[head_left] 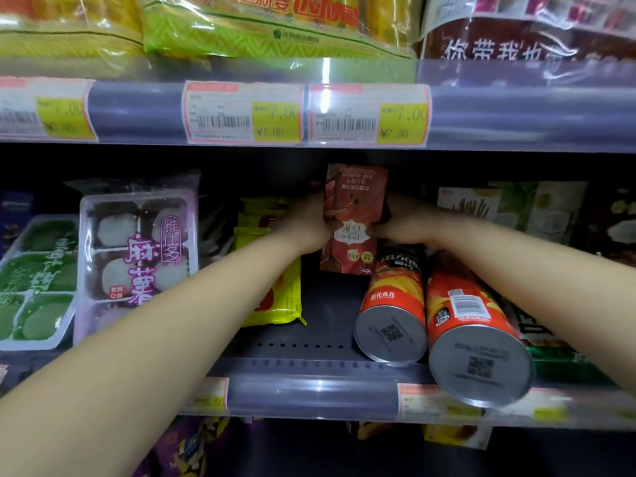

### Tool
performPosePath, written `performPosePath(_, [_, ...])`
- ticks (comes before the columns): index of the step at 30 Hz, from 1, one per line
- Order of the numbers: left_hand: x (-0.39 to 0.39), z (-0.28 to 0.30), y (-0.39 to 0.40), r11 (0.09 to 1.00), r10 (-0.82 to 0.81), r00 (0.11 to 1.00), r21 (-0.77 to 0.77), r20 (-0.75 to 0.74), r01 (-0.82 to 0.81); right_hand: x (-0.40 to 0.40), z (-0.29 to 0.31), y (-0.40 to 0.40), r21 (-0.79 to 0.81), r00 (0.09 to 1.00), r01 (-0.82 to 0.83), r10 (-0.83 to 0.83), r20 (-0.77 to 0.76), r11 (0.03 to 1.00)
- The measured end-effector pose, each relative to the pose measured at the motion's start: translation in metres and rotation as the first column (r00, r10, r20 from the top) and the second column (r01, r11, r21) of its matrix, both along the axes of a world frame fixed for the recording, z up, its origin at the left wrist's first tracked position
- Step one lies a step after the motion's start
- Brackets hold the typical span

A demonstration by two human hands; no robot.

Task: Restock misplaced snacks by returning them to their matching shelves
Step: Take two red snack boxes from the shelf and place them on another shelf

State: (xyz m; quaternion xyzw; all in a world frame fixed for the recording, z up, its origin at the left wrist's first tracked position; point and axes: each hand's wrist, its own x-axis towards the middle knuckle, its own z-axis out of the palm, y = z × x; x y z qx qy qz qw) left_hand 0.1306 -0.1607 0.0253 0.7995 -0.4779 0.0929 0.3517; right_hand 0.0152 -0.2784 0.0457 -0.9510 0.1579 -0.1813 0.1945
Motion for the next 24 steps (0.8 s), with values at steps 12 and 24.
performPosePath(12, [-0.006, -0.006, -0.026, 0.999, 0.003, 1.000, -0.033, -0.030, -0.004, 0.000, -0.003, -0.020, 0.077, 0.994, 0.097, -0.094, -0.047, 0.992])
performPosePath(24, [-0.017, -0.017, -0.042, 0.985, 0.109, 0.991, -0.129, -0.073, -0.117, 0.006, -0.003, -0.028, 0.006, 0.978, 0.181, -0.179, -0.111, 0.983])
